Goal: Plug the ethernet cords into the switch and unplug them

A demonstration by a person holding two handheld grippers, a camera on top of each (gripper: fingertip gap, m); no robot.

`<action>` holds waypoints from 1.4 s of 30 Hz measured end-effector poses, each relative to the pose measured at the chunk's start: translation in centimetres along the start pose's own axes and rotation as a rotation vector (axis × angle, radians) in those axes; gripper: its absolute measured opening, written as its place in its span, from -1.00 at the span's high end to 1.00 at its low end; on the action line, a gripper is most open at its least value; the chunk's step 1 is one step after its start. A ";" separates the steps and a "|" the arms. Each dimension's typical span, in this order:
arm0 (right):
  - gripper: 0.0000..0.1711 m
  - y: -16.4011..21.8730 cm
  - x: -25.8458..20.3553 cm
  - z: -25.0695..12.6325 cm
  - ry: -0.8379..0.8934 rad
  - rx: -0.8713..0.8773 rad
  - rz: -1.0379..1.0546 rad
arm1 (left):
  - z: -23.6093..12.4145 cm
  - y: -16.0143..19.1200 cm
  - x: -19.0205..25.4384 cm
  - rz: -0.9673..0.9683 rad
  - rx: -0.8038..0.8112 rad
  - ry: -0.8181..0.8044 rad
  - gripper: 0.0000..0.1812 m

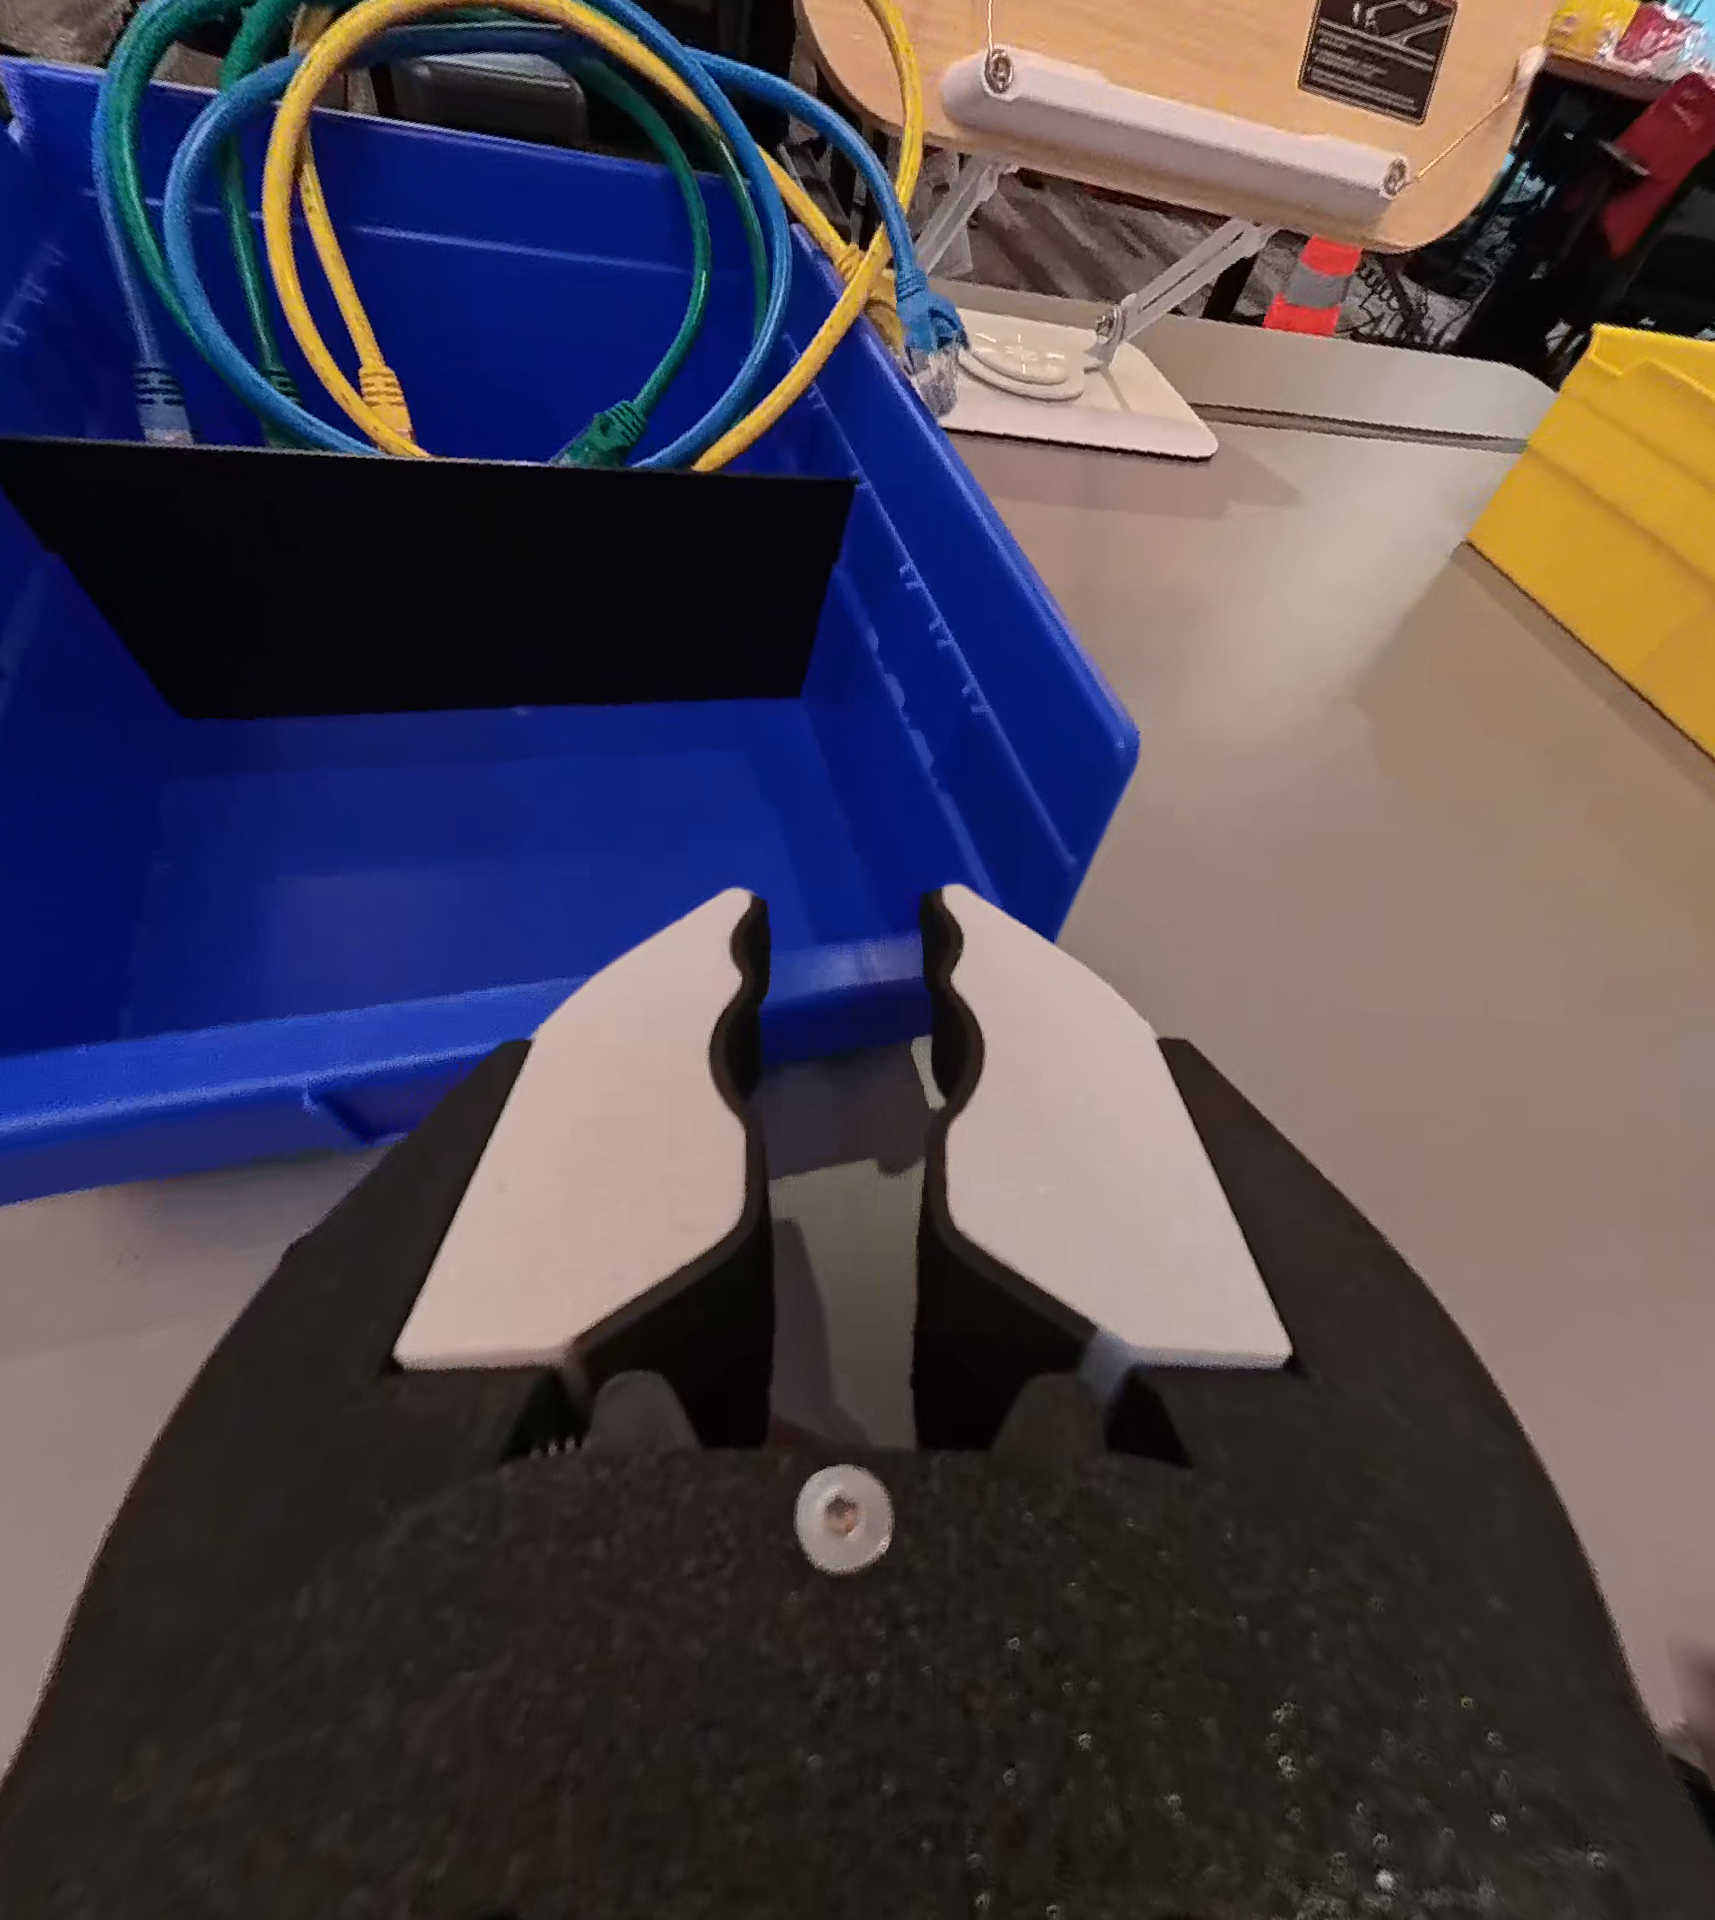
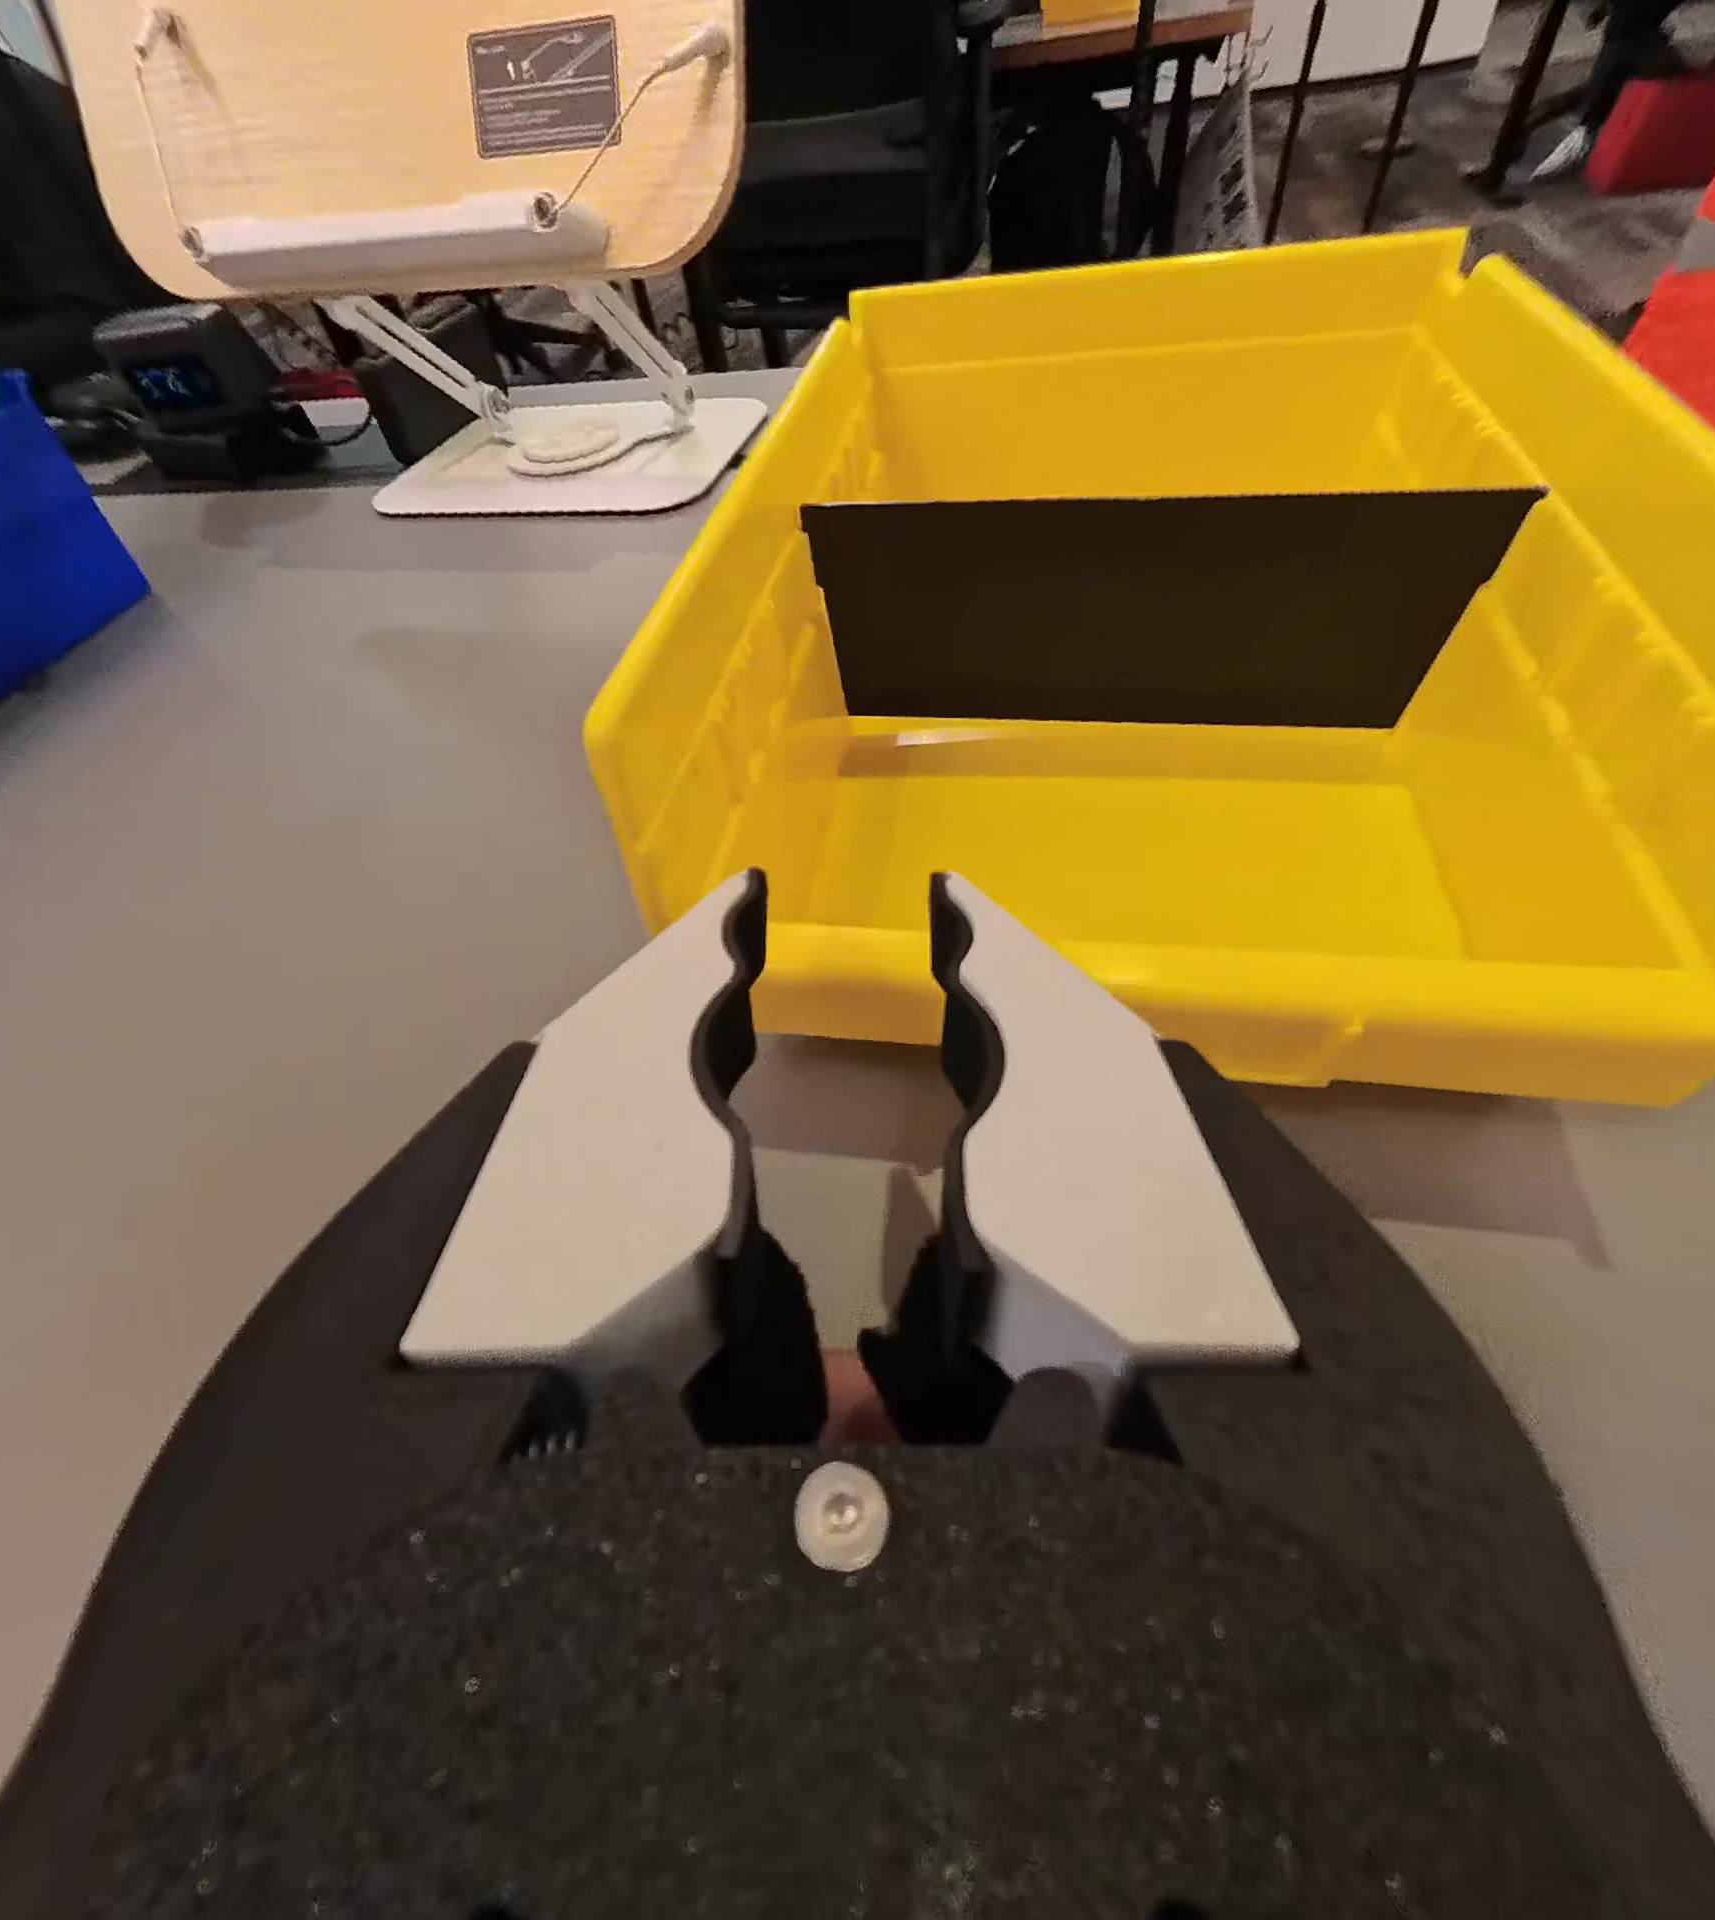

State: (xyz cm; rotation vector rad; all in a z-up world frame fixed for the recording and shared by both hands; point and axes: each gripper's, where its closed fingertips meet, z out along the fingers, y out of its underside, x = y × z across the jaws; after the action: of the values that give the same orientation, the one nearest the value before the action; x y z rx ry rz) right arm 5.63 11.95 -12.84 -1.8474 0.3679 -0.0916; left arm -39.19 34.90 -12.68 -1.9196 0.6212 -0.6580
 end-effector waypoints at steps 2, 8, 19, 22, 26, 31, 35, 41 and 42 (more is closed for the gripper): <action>0.63 -0.1 -0.3 0.0 -0.032 -0.002 0.043 | -0.7 0.3 -0.1 0.007 -0.001 -0.011 0.69; 0.63 -0.2 -1.0 0.4 -0.070 -0.007 0.102 | -1.0 1.7 0.4 -0.005 -0.059 0.024 0.59; 0.62 0.6 -2.1 1.4 -0.138 -0.046 0.150 | 2.7 -5.7 -2.4 0.117 -0.291 0.081 0.52; 0.62 0.6 -2.2 1.3 -0.149 -0.048 0.166 | 6.8 -9.0 -6.8 0.190 -0.408 -0.026 0.47; 0.62 0.6 -2.1 1.0 -0.157 -0.047 0.189 | 12.7 -11.3 -12.5 0.211 -0.534 -0.178 0.29; 0.62 0.8 -1.9 0.8 -0.174 -0.054 0.234 | 17.6 -11.8 -16.5 0.248 -0.648 -0.269 0.12; 0.61 0.8 -2.0 0.8 -0.198 -0.057 0.280 | 19.1 -11.5 -18.4 0.307 -0.715 -0.340 0.31; 0.61 0.7 -2.1 0.8 -0.213 -0.055 0.302 | 17.0 -15.4 -16.9 0.480 -0.582 -0.407 0.76; 0.61 0.6 -2.3 0.9 -0.218 -0.051 0.294 | 16.4 -16.7 -16.4 0.509 -0.537 -0.416 0.78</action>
State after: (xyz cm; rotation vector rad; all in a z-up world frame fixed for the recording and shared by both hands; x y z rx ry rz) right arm 3.52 13.28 -13.37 -1.8120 0.4874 0.3207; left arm -37.62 62.79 -6.66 -2.1634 1.0327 0.2571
